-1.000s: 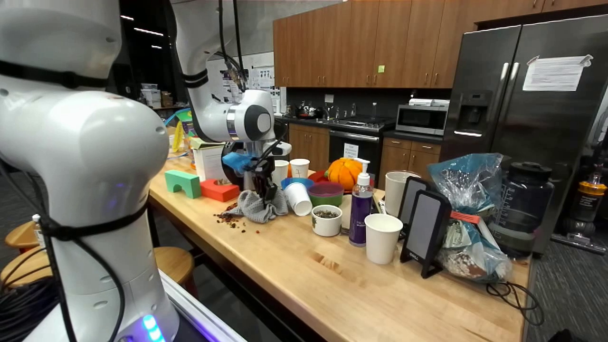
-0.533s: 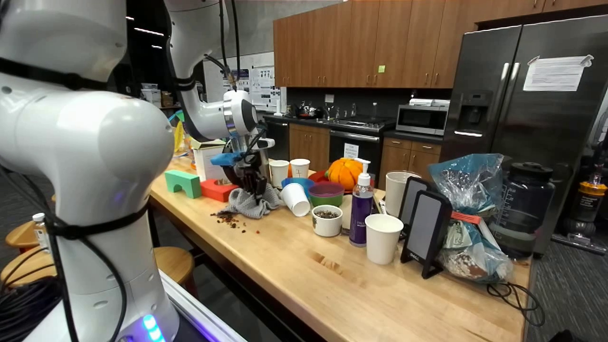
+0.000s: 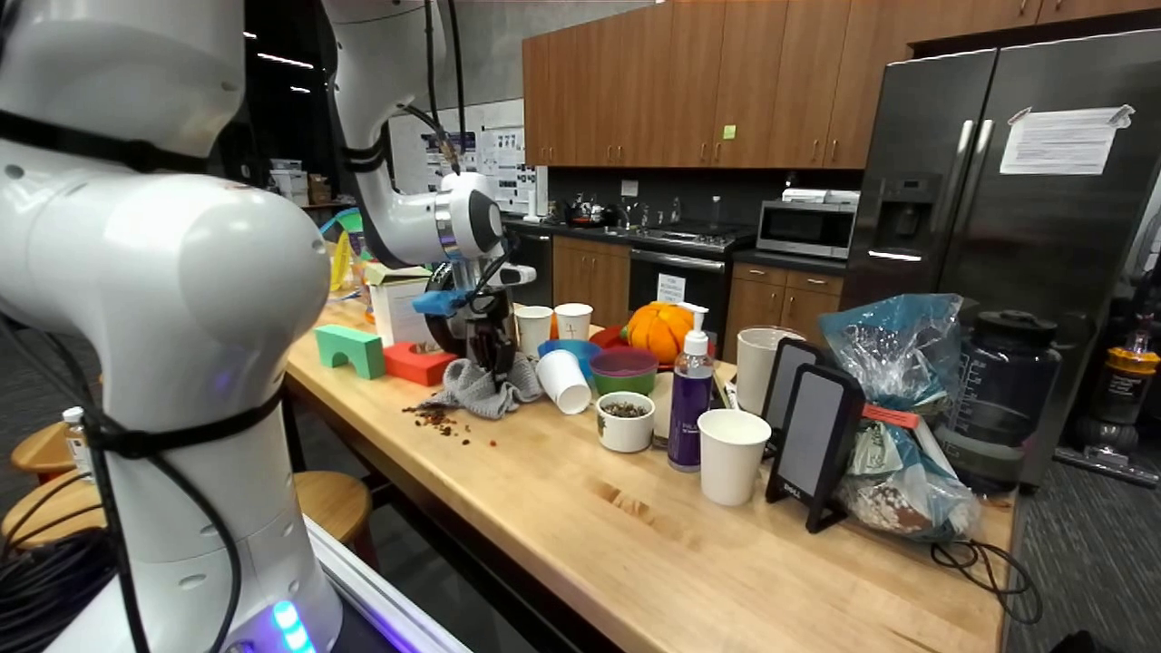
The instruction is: Wipe the table with the gray cloth
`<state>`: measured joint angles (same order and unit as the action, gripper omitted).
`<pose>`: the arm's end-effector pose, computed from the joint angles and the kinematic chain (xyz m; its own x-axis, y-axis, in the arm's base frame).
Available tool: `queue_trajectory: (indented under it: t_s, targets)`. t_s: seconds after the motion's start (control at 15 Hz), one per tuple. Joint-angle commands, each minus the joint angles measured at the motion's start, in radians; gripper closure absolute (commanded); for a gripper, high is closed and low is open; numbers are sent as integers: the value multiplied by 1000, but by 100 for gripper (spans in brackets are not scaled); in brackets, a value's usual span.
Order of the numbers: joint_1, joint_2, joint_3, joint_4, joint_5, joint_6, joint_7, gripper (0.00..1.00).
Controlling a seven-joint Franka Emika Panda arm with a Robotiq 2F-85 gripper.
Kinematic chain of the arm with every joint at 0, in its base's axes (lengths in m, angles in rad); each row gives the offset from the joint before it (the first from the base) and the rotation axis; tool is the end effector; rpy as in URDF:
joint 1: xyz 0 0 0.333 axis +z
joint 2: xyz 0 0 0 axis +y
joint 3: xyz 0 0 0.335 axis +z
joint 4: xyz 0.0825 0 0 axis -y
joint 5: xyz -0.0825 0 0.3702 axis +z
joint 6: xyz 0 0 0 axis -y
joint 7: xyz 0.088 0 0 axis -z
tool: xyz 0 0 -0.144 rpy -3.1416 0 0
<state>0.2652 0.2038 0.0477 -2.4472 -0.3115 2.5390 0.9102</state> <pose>0.4455 0.1420 0.2041 0.9463 -0.3221 0.0284 -0.3217 -0.9288 0.1839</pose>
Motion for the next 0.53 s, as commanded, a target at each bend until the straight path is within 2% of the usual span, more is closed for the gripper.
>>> queue_trajectory:
  t_s: [0.0,0.47]
  targets:
    - [-67,51,-24,-47,64,71,-35,97]
    - [-176,11,-32,-121,311,163,-202,97]
